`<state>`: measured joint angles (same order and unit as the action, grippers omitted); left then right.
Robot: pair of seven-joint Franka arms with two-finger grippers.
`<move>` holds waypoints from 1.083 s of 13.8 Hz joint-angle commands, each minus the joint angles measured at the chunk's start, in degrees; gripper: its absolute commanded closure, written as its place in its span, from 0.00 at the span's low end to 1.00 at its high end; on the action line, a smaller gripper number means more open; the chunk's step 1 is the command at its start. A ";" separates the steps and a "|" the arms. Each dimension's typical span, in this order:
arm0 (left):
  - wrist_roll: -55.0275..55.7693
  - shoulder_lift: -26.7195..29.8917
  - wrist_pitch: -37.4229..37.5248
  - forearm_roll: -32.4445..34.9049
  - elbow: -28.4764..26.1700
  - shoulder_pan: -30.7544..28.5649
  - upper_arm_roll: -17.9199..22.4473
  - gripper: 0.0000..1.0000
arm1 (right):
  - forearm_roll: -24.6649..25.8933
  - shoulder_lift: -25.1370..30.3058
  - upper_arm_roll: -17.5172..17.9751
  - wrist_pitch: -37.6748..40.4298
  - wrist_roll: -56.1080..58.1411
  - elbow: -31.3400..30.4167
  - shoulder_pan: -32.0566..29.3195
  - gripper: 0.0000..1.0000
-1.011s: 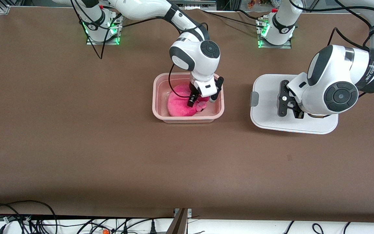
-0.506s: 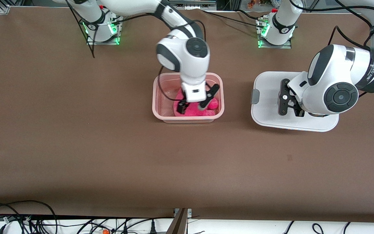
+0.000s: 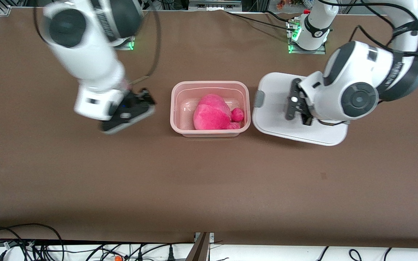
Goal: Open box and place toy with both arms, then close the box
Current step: 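Open the right gripper and withdraw it from the box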
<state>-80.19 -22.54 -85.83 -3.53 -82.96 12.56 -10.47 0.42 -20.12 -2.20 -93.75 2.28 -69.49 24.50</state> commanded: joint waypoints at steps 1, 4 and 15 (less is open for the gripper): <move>6.05 -3.03 -5.98 -2.09 2.72 8.59 0.63 1.00 | -4.45 7.96 -3.60 4.18 -1.13 -6.68 -1.02 0.00; 18.99 -6.20 -13.46 -1.83 2.98 16.86 0.71 1.00 | -4.46 20.08 -3.25 3.23 -1.13 -19.67 -8.04 0.00; 31.24 -12.27 -27.01 -4.20 1.84 21.63 0.63 1.00 | -0.16 25.83 -5.72 5.42 -3.16 -24.38 -11.22 0.00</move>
<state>-49.29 -33.77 -111.75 -6.18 -82.45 33.29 -10.60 -1.23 5.26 -8.08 -88.33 -0.07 -93.40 13.57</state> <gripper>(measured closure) 0.930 0.000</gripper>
